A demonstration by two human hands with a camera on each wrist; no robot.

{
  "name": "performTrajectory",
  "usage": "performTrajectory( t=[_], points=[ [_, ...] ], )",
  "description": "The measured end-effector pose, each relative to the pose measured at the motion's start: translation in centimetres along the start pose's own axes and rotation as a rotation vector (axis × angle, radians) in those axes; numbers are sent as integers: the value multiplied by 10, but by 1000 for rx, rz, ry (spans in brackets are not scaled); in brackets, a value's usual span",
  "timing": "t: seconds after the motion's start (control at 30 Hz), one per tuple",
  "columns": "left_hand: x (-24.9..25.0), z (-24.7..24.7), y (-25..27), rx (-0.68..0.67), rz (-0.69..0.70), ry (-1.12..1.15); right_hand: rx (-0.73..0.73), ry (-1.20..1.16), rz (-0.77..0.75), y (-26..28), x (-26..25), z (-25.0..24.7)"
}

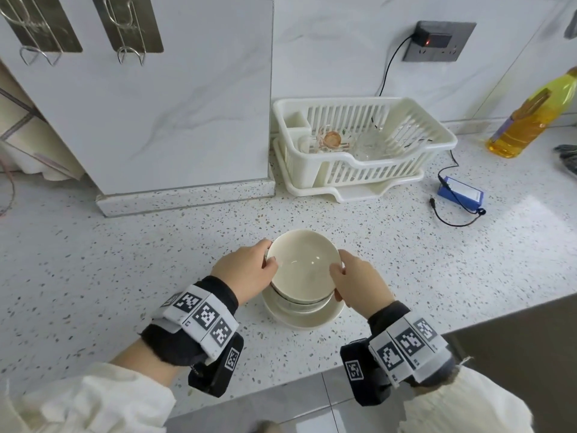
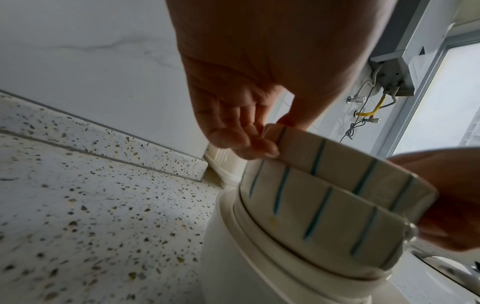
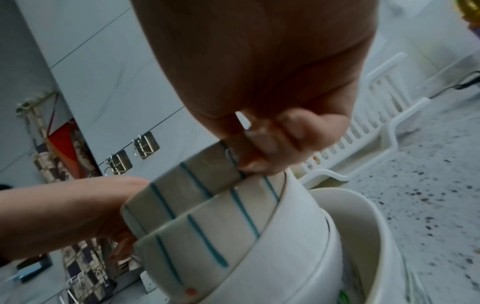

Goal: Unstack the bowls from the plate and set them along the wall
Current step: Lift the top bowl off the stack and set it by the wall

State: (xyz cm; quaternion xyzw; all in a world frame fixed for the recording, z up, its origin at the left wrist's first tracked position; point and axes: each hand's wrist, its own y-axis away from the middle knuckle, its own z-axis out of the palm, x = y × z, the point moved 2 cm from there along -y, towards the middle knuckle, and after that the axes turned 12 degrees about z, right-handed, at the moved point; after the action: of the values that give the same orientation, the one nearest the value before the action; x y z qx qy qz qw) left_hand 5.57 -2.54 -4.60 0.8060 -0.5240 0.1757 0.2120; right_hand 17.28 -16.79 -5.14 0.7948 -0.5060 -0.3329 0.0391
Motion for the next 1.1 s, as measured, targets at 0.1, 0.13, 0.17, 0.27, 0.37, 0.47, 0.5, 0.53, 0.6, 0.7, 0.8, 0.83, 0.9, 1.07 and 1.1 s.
performTrajectory(
  t=[0.1,0.13,0.17,0.27,0.37,0.47,0.5,0.53,0.6,0.7,0.8,0.83,0.9,1.07,1.1],
  points=[
    [-2,0,-1,-16,8,-7,48,49,-49,-1,-4,-5],
    [-2,-1,0,-15,12,14,61,59,-68,0,-5,-7],
    [-2,-2,1,-11,19,38,69,60,-83,1,-6,-9],
    [-1,-12,6,47,51,105,77,-11,-103,9,-14,-18],
    [-4,-29,12,168,105,256,53,-161,-103,17,-37,-22],
    [-22,-48,18,290,118,366,-10,-311,-109,24,-69,-14],
    [-30,-54,21,324,115,378,-37,-338,-113,26,-82,-8],
    [-41,-60,25,356,115,378,-65,-356,-115,26,-94,0],
    [-65,-73,36,378,117,360,-118,-373,-106,25,-118,20],
    [-107,-87,59,294,70,327,-184,-392,-87,19,-154,55],
    [-153,-99,81,223,4,300,-275,-412,-62,11,-188,95],
    [-169,-101,86,210,-16,285,-314,-412,-47,7,-199,110],
    [-200,-100,92,183,-48,235,-387,-410,-6,-1,-217,139],
    [-267,-89,94,128,-157,242,-457,-356,63,-23,-248,193],
    [-276,-87,93,121,-169,251,-452,-347,69,-28,-253,200]
  ],
)
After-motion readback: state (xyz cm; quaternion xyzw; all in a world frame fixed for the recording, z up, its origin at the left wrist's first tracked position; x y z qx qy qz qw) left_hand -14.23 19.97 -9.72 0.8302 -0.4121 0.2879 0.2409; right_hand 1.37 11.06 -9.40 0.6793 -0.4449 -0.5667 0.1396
